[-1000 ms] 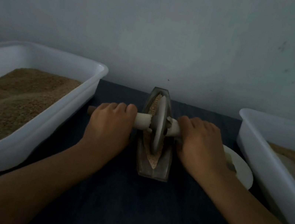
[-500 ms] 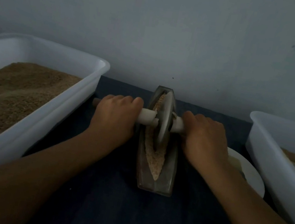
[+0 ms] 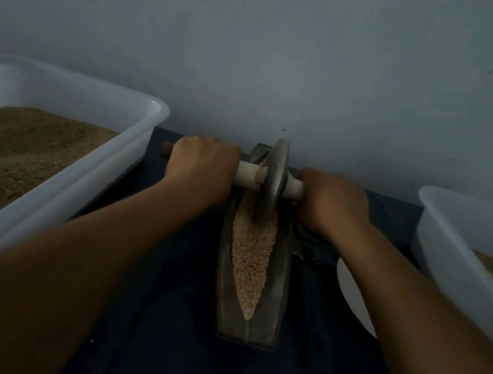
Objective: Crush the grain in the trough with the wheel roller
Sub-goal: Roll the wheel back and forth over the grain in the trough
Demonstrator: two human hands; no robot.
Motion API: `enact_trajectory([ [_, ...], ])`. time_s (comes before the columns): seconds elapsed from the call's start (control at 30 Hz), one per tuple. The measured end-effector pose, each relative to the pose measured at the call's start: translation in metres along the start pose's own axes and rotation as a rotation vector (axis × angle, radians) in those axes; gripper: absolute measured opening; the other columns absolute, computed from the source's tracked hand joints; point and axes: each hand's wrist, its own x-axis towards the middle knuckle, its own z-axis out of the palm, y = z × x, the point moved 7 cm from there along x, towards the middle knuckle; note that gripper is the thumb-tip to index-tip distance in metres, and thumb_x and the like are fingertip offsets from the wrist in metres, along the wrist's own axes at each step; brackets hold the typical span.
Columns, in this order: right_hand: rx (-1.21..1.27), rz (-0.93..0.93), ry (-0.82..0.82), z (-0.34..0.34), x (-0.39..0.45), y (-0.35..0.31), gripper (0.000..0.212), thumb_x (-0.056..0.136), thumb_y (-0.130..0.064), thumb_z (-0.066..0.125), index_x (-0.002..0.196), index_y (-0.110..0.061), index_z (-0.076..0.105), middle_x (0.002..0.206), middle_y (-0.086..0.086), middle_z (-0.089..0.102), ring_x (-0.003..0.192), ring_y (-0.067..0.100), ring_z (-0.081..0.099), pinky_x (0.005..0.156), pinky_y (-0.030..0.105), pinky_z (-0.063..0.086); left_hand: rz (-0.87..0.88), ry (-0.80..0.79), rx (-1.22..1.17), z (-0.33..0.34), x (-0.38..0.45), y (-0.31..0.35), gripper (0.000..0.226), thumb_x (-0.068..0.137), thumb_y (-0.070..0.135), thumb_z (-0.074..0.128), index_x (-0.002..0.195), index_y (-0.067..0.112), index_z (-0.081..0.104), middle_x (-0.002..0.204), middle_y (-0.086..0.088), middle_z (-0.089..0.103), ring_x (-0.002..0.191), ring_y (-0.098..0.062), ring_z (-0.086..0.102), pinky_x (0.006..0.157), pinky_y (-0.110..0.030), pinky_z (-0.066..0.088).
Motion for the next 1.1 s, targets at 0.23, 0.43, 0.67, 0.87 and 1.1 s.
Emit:
enact_trajectory([
  [0.23, 0.046, -0.066, 0.06, -0.013, -0.04, -0.01, 0.021, 0.081, -0.039, 0.062, 0.098, -0.03, 0.053, 0.094, -0.001, 0.064, 0.089, 0.028, 0.062, 0.065, 0.034, 0.028, -0.003, 0.024, 0.017, -0.007, -0.036, 0.003, 0.027, 0.084, 0.032, 0.069, 0.104, 0.024, 0.053, 0.094, 0.0, 0.063, 0.073, -0.018, 0.05, 0.062, -0.035, 0.036],
  [0.43, 0.033, -0.112, 0.173, -0.038, -0.096, -0.025, 0.027, 0.078, -0.031, 0.07, 0.099, -0.022, 0.056, 0.085, -0.002, 0.057, 0.076, 0.023, 0.053, 0.068, 0.032, 0.024, 0.042, 0.169, 0.009, -0.03, -0.086, 0.009, 0.035, 0.077, 0.036, 0.074, 0.088, 0.028, 0.042, 0.09, 0.006, 0.063, 0.078, -0.015, 0.06, 0.065, -0.029, 0.031],
  [0.67, 0.156, -0.117, 0.237, -0.053, -0.137, -0.025, 0.036, 0.075, -0.026, 0.071, 0.108, -0.023, 0.057, 0.089, -0.005, 0.055, 0.078, 0.018, 0.05, 0.07, 0.031, 0.028, 0.141, 0.227, -0.106, -0.055, -0.117, 0.008, 0.03, 0.072, 0.032, 0.078, 0.097, 0.026, 0.063, 0.088, 0.005, 0.067, 0.078, -0.017, 0.063, 0.073, -0.034, 0.048],
  [0.87, 0.143, -0.135, 0.199, -0.041, -0.123, -0.021, 0.035, 0.072, -0.029, 0.074, 0.1, -0.024, 0.055, 0.083, -0.006, 0.054, 0.071, 0.016, 0.046, 0.066, 0.031, 0.024, 0.144, 0.246, 0.001, -0.046, -0.106, 0.016, 0.033, 0.066, 0.033, 0.082, 0.09, 0.023, 0.06, 0.083, 0.003, 0.065, 0.073, -0.018, 0.06, 0.071, -0.034, 0.044],
  [1.1, -0.057, -0.013, 0.179, -0.019, -0.061, -0.015, 0.029, 0.073, -0.035, 0.072, 0.087, -0.025, 0.049, 0.077, -0.004, 0.055, 0.069, 0.023, 0.053, 0.062, 0.033, 0.022, 0.024, 0.041, 0.035, -0.014, -0.05, 0.003, 0.029, 0.081, 0.035, 0.07, 0.1, 0.026, 0.05, 0.096, 0.004, 0.063, 0.083, -0.018, 0.062, 0.065, -0.032, 0.038],
])
